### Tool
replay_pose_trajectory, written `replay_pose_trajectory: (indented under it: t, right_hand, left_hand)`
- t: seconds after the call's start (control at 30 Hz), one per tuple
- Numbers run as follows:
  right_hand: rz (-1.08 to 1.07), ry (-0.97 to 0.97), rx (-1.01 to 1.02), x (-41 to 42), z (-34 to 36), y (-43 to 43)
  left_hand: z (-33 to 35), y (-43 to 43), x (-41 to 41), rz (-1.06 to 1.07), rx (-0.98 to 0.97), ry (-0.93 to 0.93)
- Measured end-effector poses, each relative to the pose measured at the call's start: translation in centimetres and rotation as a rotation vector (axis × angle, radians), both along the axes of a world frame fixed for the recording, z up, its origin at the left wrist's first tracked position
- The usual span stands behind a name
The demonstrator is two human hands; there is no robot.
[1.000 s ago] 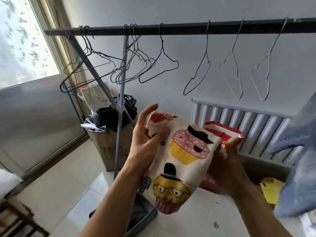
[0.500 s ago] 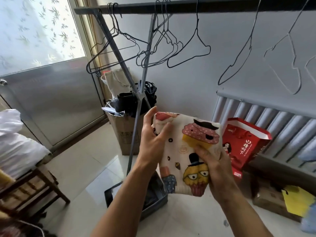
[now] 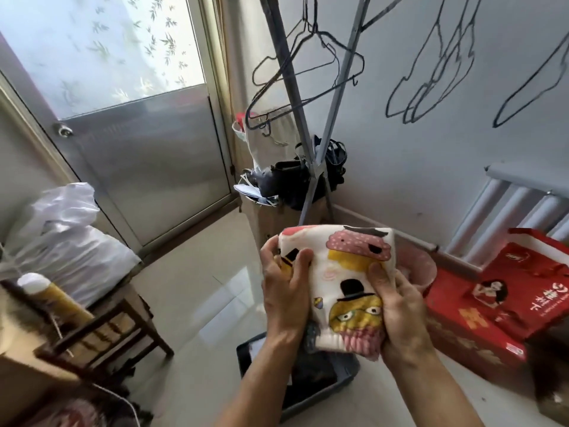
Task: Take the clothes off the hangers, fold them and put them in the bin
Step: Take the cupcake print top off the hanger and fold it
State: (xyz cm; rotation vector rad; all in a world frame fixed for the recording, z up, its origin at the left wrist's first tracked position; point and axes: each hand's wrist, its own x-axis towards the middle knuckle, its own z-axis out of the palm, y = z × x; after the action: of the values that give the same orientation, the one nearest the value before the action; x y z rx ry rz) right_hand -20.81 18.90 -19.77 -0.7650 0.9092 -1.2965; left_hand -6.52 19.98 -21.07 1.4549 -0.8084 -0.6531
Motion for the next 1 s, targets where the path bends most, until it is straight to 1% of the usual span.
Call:
replay_pose_trajectory:
  t: [0.03, 0.07, 0.13, 0.17, 0.2, 0.23, 0.27, 0.33, 0.4, 0.47, 0.53, 0.6, 0.67, 0.73, 0.8, 0.87, 1.0]
  right_hand:
    - [0.034, -0.038, 0.022, 1.9, -0.5, -0.9]
    - [0.068, -0.077, 0.060, 3.2, -0.7, -1.5]
    - [0.177, -0.122, 0.163, 6.1, -1.5, -3.3]
    - [0.236, -0.141, 0.218, 7.5, -2.1, -4.4]
    - [0.269, -0.132, 0.264, 8.5, -2.7, -5.3]
    - [0.274, -0.101, 0.277, 9.5, -3.3, -6.4]
    - [0.253, -0.006, 0.254, 10.4, -4.1, -7.6]
    - [0.150, 0.224, 0.180, 12.3, -5.6, -10.1]
    - [0.100, 0.369, 0.141, 14.1, -7.3, -12.1]
    - [0.098, 0.448, 0.116, 15.8, -9.2, -14.0]
    - [0.131, 0.530, 0.097, 17.2, -11.6, -15.9]
    - [0.211, 0.524, 0.149, 17.9, -13.9, -17.5]
    - [0.374, 0.480, 0.268, 18.0, -17.0, -19.0]
    - [0.573, 0.448, 0.414, 17.7, -20.1, -20.2]
    - [0.685, 0.403, 0.503, 17.2, -24.2, -21.1]
    - [0.635, 0.391, 0.538, 17.1, -28.3, -22.1]
    - [0.388, 0.357, 0.564, 16.8, -36.1, -23.3]
  left_hand:
    - [-0.4, -0.7, 2.1, -0.004, 0.061, 0.043]
    - [-0.6, -1.2, 3.6, -0.027, 0.109, 0.140]
    - [-2.0, -2.5, 7.7, -0.171, 0.174, 0.446]
    - [-2.7, -3.1, 9.8, -0.258, 0.182, 0.550]
    - [-3.2, -3.4, 11.5, -0.326, 0.191, 0.587]
    - [-3.5, -3.7, 12.8, -0.353, 0.230, 0.545]
    - [-4.1, -4.0, 14.0, -0.345, 0.286, 0.494]
    - [-5.5, -4.9, 15.7, -0.254, 0.401, 0.416]
    - [-6.7, -5.8, 16.7, -0.231, 0.409, 0.444]
    - [-8.5, -7.0, 17.3, -0.279, 0.407, 0.472]
    - [-11.3, -8.2, 17.6, -0.249, 0.379, 0.477]
    - [-13.7, -9.3, 18.1, -0.150, 0.346, 0.481]
    - [-17.1, -10.6, 18.6, -0.072, 0.357, 0.480]
    - [-19.9, -12.0, 19.3, -0.027, 0.356, 0.486]
    - [-23.7, -13.6, 19.6, -0.015, 0.357, 0.488]
    - [-27.3, -14.7, 19.8, -0.013, 0.386, 0.493]
    - [-35.6, -16.2, 19.4, -0.070, 0.494, 0.534]
